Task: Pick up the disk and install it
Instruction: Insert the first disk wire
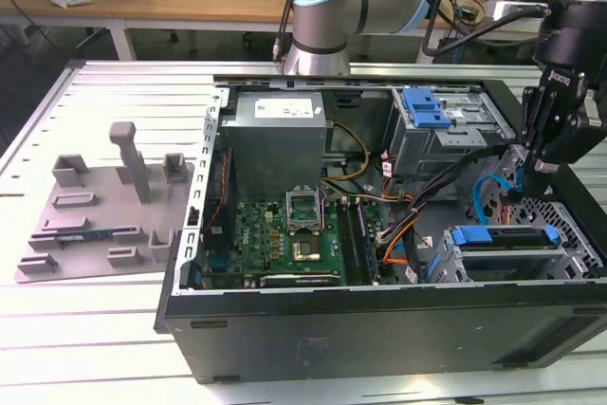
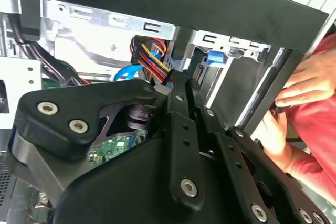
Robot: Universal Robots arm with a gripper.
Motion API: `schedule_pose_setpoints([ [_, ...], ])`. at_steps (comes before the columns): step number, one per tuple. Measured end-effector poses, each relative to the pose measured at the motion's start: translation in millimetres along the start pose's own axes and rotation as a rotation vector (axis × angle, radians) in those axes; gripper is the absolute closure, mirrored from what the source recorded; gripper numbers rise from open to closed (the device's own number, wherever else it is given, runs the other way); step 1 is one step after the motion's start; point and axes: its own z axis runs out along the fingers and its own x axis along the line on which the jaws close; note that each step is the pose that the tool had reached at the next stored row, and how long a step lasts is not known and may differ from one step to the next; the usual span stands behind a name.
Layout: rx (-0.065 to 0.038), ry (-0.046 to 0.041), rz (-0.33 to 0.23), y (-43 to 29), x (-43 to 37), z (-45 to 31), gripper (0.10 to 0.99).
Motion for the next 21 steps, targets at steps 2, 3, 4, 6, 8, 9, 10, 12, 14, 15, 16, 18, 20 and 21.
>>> schedule_pose_setpoints([
  [2,-0.002,-0.0113,-0.003,1.7,3.7,1.2,0.918],
  [3,-0.004,-0.0250,-0.007,2.8,6.0,2.0,0.918],
  [4,-0.006,-0.0352,-0.010,3.2,7.0,2.3,0.918],
  [6,-0.009,-0.0619,-0.019,3.7,9.1,3.0,0.918],
  [8,-0.008,-0.0720,-0.032,3.7,10.1,3.4,0.918],
  [9,-0.008,-0.0753,-0.035,3.6,10.6,3.6,0.918],
  [10,-0.008,-0.0788,-0.037,3.5,11.2,3.8,0.918],
  [12,-0.008,-0.0882,-0.039,2.5,15.3,5.2,0.918],
  [14,-0.009,-0.0935,-0.039,0.3,23.1,7.5,0.918],
  [15,-0.010,-0.0961,-0.039,-1.1,28.5,8.9,0.918],
  [16,-0.010,-0.0992,-0.039,-1.8,31.1,9.6,0.918],
  [18,-0.010,-0.1054,-0.043,-2.1,33.3,9.6,0.918],
  [20,-0.006,-0.1094,-0.056,-1.9,34.3,9.0,0.918],
  [21,0.003,-0.1108,-0.086,-1.6,34.5,9.0,0.918],
])
